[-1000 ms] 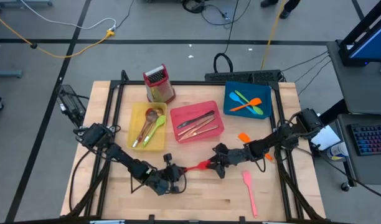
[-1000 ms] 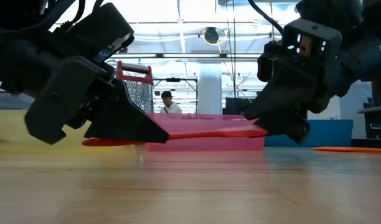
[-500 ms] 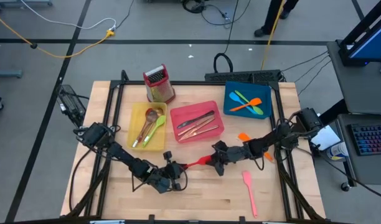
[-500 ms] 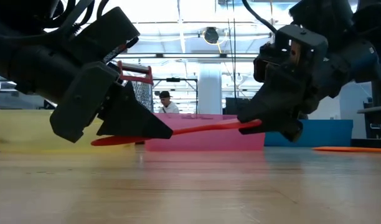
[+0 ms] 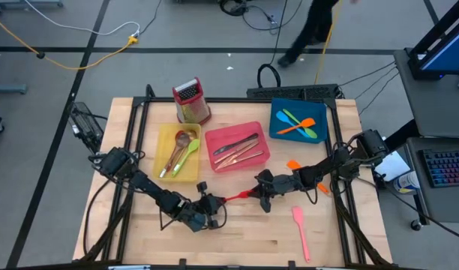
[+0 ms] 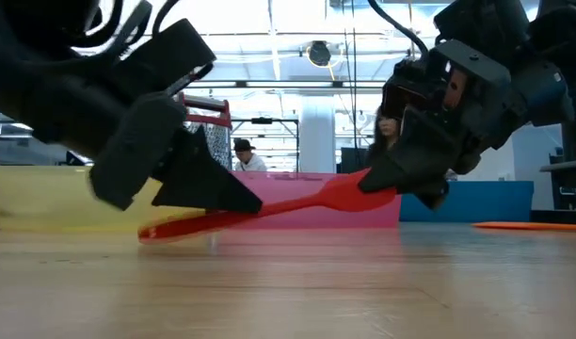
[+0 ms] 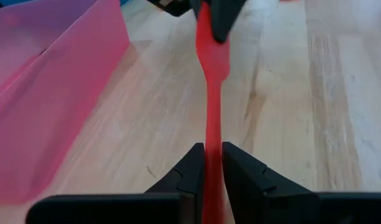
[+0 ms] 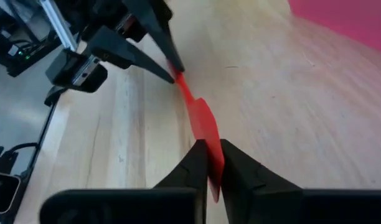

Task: Pick & Place Kitchen Items
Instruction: Put the red spatula into the blue bin

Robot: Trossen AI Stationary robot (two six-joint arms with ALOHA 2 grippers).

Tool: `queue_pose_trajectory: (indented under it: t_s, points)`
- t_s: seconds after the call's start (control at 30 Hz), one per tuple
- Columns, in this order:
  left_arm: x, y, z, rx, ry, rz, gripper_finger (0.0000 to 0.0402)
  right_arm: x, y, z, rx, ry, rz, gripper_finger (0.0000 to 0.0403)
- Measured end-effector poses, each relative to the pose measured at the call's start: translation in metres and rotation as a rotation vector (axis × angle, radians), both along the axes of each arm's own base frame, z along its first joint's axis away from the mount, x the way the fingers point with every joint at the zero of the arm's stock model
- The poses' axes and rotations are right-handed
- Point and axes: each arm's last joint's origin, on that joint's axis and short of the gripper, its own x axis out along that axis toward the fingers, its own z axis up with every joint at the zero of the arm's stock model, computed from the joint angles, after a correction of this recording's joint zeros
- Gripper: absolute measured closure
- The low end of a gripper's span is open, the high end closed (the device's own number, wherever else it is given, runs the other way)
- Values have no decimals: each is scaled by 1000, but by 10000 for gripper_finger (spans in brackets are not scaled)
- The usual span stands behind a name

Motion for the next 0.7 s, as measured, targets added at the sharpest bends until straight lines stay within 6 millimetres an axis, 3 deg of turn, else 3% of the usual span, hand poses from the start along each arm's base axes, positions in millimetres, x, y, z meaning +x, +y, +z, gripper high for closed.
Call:
queue_pose_trajectory:
  t_s: [0.37, 0.5, 0.7]
  points:
    - [9, 13, 0, -117, -1, 14, 346, 0, 0, 0, -24, -1, 12, 384]
    - [9, 13, 1, -126, -4, 9, 346, -2, 2, 3, -66, -4, 101, 389]
    - [7, 9, 22, -125, -50, -16, 346, -8, 4, 20, -87, -15, 193, 386]
